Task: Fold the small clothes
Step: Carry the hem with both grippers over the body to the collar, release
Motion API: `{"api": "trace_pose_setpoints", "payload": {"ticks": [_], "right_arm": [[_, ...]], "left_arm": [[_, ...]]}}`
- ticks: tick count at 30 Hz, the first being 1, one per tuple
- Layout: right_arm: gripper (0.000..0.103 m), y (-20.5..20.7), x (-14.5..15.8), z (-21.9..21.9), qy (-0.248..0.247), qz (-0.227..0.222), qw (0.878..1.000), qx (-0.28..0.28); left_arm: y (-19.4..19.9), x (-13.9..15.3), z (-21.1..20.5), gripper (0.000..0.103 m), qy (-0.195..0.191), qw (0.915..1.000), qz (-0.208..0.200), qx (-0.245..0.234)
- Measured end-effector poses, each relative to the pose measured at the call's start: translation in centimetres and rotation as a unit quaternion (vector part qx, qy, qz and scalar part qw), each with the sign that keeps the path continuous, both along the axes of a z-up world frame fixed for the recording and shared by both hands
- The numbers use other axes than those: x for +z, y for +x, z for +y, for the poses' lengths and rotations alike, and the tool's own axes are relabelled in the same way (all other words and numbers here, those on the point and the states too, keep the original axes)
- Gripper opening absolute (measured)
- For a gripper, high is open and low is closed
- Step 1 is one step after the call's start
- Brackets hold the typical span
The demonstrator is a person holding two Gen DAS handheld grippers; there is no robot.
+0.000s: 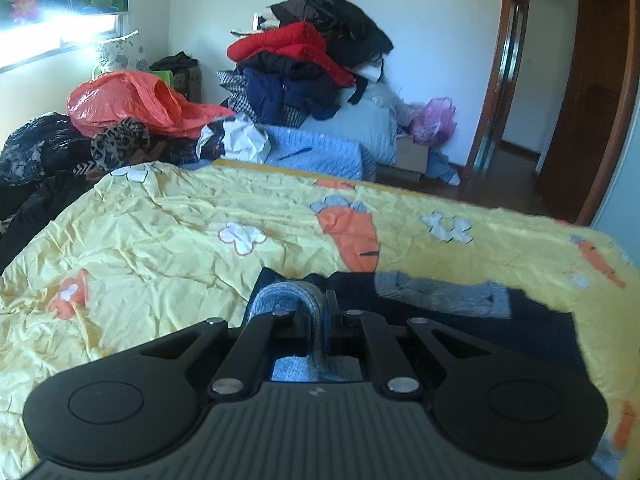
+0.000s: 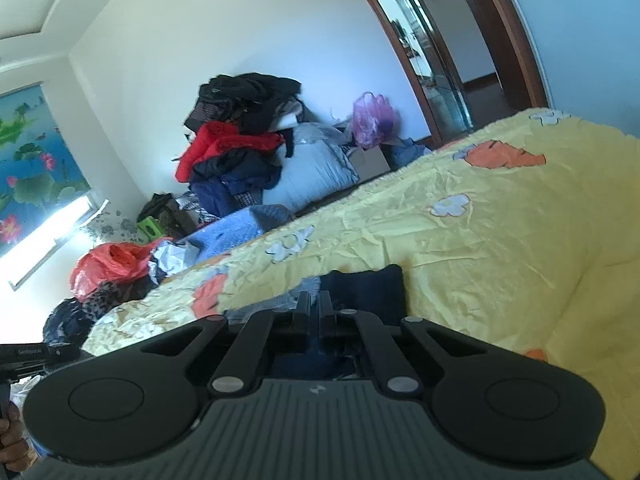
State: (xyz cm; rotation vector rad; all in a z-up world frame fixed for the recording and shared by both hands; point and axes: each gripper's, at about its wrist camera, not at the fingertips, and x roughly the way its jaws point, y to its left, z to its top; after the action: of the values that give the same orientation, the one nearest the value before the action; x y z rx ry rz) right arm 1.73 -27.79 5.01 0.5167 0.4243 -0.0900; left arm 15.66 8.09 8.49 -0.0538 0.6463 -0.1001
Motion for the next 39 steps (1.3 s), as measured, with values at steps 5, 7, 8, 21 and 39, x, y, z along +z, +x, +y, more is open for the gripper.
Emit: {"api": "trace_pose_setpoints", "payload": {"ticks": [5, 7, 8, 21, 39], "right_arm": [[0.028, 1.3, -1.8, 0.7, -0.052, 0.063, 0.995, 0.062], [0.045, 0.9, -2.9, 1.1, -0.046, 0.086, 0.991, 0.089], [0.047, 0.6, -3.6, 1.0, -0.026, 0.099, 0.990, 0.101], [0.018, -0.5, -4.5, 2.9, 0.011, 0.108, 0.984, 0.139], [0.017, 9.2, -5.0, -4.4, 0.203, 0.031, 0.979, 0.009]], "left_arm": [[0.9, -2.0, 0.0, 0.005, -0.001, 0.9998, 0.020, -0.003], [0.9, -2.4, 0.0, 0.005, 0.004, 0.9998, 0.020, -0.003], [1.0, -2.6, 0.0, 0.005, 0.005, 0.9998, 0.020, -0.004], [0.6, -1.4, 1.2, 0.005, -0.026, 0.9997, 0.005, 0.001], [7.4, -3.1, 0.0, 0.005, -0.021, 0.9987, -0.001, 0.045]]}}
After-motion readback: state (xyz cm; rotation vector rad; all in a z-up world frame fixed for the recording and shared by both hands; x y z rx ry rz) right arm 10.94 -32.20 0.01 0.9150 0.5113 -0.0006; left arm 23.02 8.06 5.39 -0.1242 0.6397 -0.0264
